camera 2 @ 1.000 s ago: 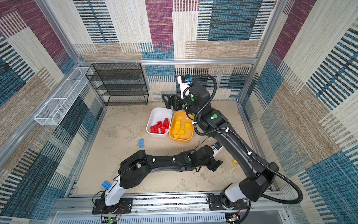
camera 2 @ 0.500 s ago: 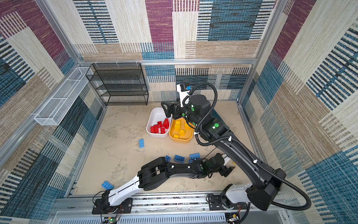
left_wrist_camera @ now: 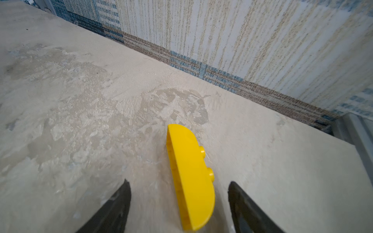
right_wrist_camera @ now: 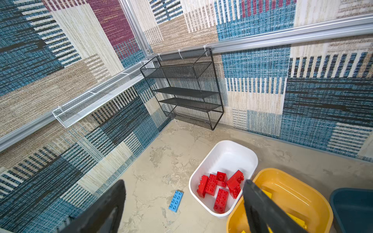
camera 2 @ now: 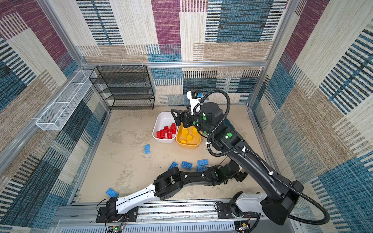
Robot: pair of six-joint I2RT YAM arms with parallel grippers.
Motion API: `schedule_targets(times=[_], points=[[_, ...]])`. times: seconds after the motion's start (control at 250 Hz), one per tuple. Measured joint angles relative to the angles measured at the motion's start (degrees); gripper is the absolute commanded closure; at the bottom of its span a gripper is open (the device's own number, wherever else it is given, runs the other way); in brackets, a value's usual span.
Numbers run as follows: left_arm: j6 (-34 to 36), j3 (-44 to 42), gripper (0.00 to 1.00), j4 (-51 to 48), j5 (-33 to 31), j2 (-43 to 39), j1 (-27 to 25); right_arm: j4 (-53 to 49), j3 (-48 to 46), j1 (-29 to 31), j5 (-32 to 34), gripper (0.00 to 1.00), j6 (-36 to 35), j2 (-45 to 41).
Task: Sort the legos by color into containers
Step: 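Lower the left gripper and close it on the curved yellow brick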
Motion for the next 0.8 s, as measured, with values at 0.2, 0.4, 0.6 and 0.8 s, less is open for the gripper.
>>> schedule_targets(times=[0.2,0.4,0.6,0.8], points=[[-0.35,3.48,0.48,-0.66,-2.95,2.27,-0.09,-0.63,-0.35,0.02,-0.13,0.10,-0.17,-0.70],[-0.33,3.58,0.62,-0.59,-4.22,2.51,0.07,-0.85,-1.20,0.02,-0.92,0.10,-0.17,-1.05],[1.01,-4.55,0.73,1.36,-2.32,-2.27,0.00,-1.53,-1.70,0.02,-1.05,0.09,-0.17,-1.01],[4.11,-19.54,0.82,7.26,-1.07,-11.93,-0.07,-1.90,-1.51,0.00,-0.02,0.09,-0.15,-1.01]])
